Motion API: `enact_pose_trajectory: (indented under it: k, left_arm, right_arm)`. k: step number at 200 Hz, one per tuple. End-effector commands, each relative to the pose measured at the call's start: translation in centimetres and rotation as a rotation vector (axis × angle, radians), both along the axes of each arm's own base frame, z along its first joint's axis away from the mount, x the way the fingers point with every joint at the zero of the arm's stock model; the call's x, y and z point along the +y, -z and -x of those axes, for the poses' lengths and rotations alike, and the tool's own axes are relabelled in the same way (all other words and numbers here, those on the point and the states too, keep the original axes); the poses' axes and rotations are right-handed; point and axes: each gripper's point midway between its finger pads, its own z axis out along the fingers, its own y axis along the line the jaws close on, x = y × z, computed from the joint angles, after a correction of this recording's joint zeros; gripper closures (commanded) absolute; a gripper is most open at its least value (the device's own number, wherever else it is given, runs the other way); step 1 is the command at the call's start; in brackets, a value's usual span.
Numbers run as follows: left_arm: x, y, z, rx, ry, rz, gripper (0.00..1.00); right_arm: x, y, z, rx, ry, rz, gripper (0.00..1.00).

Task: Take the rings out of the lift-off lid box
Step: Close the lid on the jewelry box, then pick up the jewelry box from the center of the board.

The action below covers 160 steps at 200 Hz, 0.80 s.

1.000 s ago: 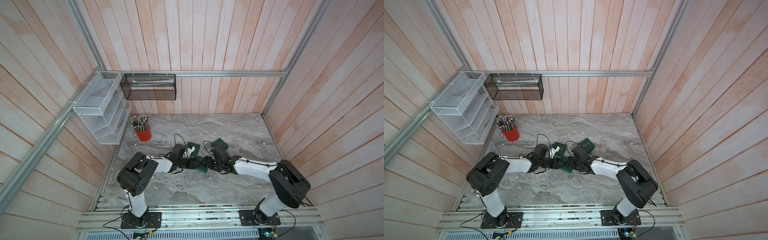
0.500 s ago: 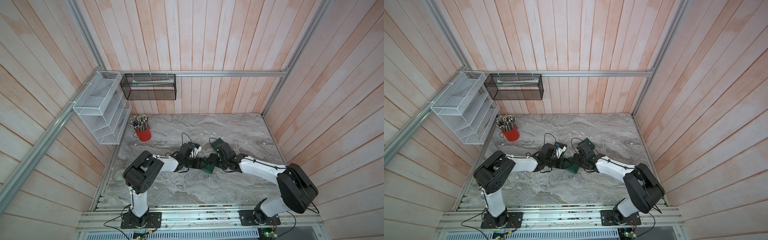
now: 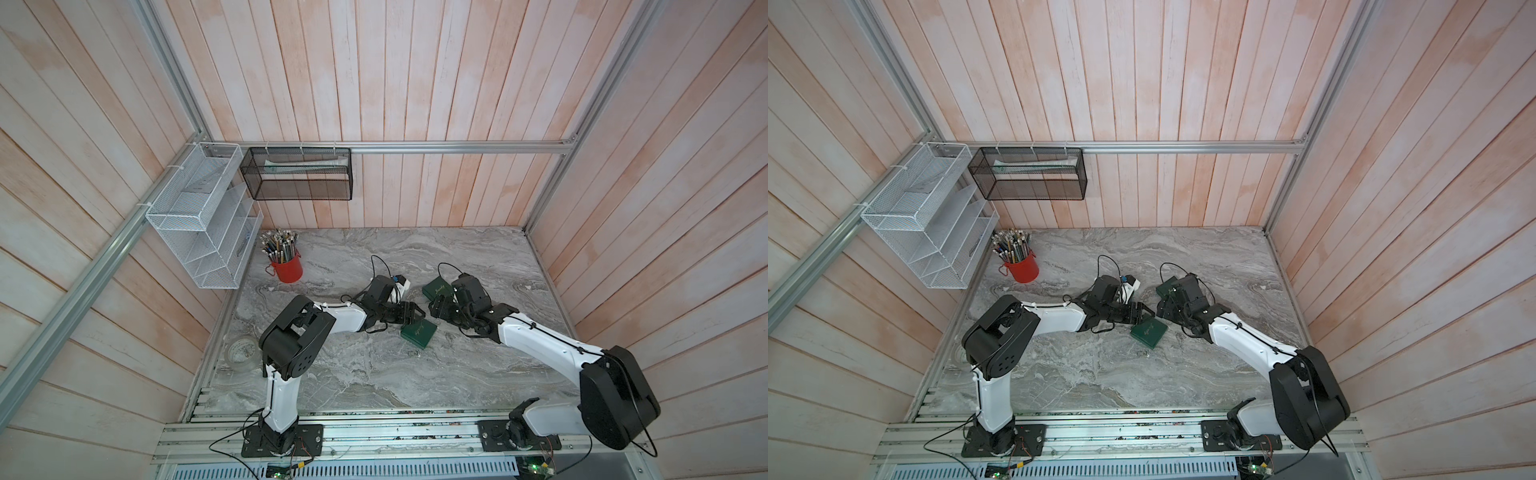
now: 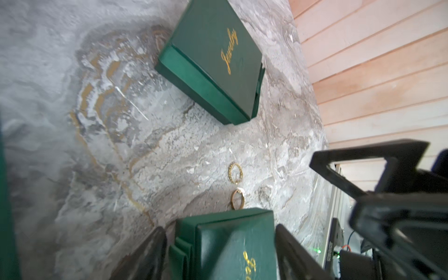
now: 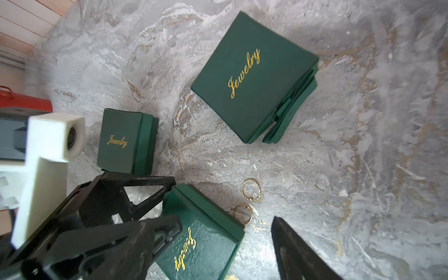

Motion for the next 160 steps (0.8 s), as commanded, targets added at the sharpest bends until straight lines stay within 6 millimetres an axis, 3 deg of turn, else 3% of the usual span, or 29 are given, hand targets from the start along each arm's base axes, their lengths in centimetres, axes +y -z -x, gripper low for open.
enact_pose_trajectory:
  k: [1, 43, 129, 160]
  left_arm:
    - [1.2, -0.9, -1.2, -0.051, -0.066, -0.081, 0.20]
    - [3.2, -3.7, -3.4, -0.146, -0.157, -0.194, 0.00]
    - [8.3, -3.8, -7.2, -0.200, -0.303, -0.397, 0.00]
    - [10.0, -2.7, -8.1, -0.229, -0.302, -0.505, 0.00]
  right_arm:
    - [-0.8, -0.8, -0.4, -0.052, 0.001, 0.021, 0.21]
    - [-1.0, -1.5, -1.0, -0.119, -0.006, 0.002, 0.18]
    - [0.0, -1.2, -1.3, -0.153, -0.088, -0.026, 0.16]
    - [-0.2, -0.9, -1.2, -0.157, -0.095, -0.014, 0.16]
